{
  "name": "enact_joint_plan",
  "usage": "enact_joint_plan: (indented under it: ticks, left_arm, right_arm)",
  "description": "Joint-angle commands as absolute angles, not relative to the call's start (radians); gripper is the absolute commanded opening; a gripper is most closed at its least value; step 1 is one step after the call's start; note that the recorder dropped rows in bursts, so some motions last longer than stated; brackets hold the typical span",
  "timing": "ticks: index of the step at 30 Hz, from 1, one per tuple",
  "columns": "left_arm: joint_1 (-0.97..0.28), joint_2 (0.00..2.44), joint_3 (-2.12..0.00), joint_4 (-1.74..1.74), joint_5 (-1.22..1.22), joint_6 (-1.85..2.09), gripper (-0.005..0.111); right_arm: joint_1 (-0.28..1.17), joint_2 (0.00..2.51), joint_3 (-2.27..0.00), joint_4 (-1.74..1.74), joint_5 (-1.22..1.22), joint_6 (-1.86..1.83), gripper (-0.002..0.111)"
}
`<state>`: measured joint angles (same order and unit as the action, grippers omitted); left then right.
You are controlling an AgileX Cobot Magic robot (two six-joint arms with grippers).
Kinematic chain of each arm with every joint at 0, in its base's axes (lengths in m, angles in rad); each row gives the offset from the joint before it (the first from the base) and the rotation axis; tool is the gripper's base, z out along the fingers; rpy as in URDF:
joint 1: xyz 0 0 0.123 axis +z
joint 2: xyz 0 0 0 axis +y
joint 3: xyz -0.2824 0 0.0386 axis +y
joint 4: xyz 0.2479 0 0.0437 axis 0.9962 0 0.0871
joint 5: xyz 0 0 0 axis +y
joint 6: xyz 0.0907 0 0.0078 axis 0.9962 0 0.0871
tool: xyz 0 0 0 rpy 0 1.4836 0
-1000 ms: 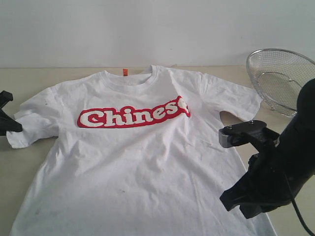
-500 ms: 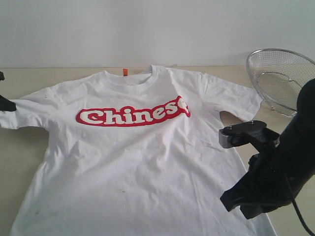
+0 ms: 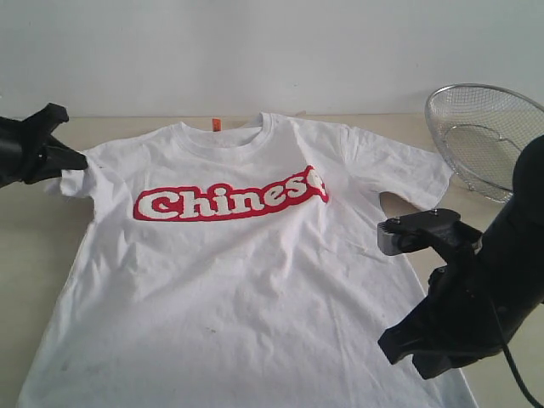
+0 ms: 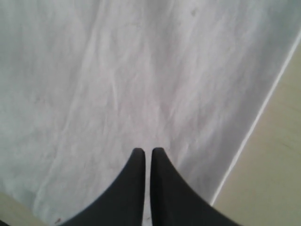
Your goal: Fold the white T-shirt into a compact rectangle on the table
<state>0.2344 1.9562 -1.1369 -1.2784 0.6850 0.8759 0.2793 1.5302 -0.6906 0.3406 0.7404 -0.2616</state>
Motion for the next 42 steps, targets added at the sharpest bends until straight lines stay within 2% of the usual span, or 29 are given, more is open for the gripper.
enact_joint_plan:
  ticks: [1, 5, 13, 16, 19, 20, 22, 24, 26, 36, 39, 42]
  left_arm:
    - [0.148, 1.974, -1.195, -1.294, 0.662, 0.900, 0.005]
    - [0.070, 2.013, -1.265, -1.293, 0.662, 0.888, 0.005]
    - [-0.023, 2.082, -1.338, -0.989, 0.647, 0.748, 0.005]
    - [-0.034, 2.082, -1.338, -0.969, 0.655, 0.748, 0.026]
    - [-0.034, 2.082, -1.338, -0.969, 0.663, 0.755, 0.060]
    - [-0.034, 2.082, -1.338, -0.969, 0.669, 0.755, 0.068]
    - [-0.034, 2.082, -1.338, -0.971, 0.681, 0.755, 0.077]
    - [-0.034, 2.082, -1.338, -0.978, 0.713, 0.789, 0.075]
    - [-0.034, 2.082, -1.338, -1.017, 0.761, 0.876, 0.067]
    - [-0.034, 2.082, -1.338, -1.136, 0.854, 1.029, 0.016]
    - [-0.034, 2.082, -1.338, -1.136, 0.875, 1.044, 0.006]
    - [-0.034, 2.082, -1.338, -1.132, 0.887, 1.012, 0.005]
  right_arm:
    - [0.279, 1.520, -0.692, 0.345, 0.749, -0.268, 0.000]
    - [0.279, 1.520, -0.692, 0.346, 0.752, -0.268, 0.000]
    - [0.279, 1.520, -0.692, 0.347, 0.759, -0.268, 0.000]
    - [0.279, 1.520, -0.692, 0.347, 0.759, -0.268, 0.000]
    - [0.279, 1.520, -0.692, 0.347, 0.759, -0.268, 0.000]
    - [0.279, 1.520, -0.692, 0.347, 0.759, -0.268, 0.000]
    - [0.279, 1.520, -0.692, 0.347, 0.757, -0.268, 0.000]
    - [0.279, 1.520, -0.692, 0.347, 0.752, -0.268, 0.000]
    - [0.279, 1.520, -0.692, 0.349, 0.748, -0.268, 0.000]
    - [0.279, 1.520, -0.692, 0.349, 0.745, -0.268, 0.000]
    - [0.279, 1.520, -0.692, 0.349, 0.745, -0.268, 0.000]
    - [0.279, 1.520, -0.692, 0.351, 0.747, -0.268, 0.000]
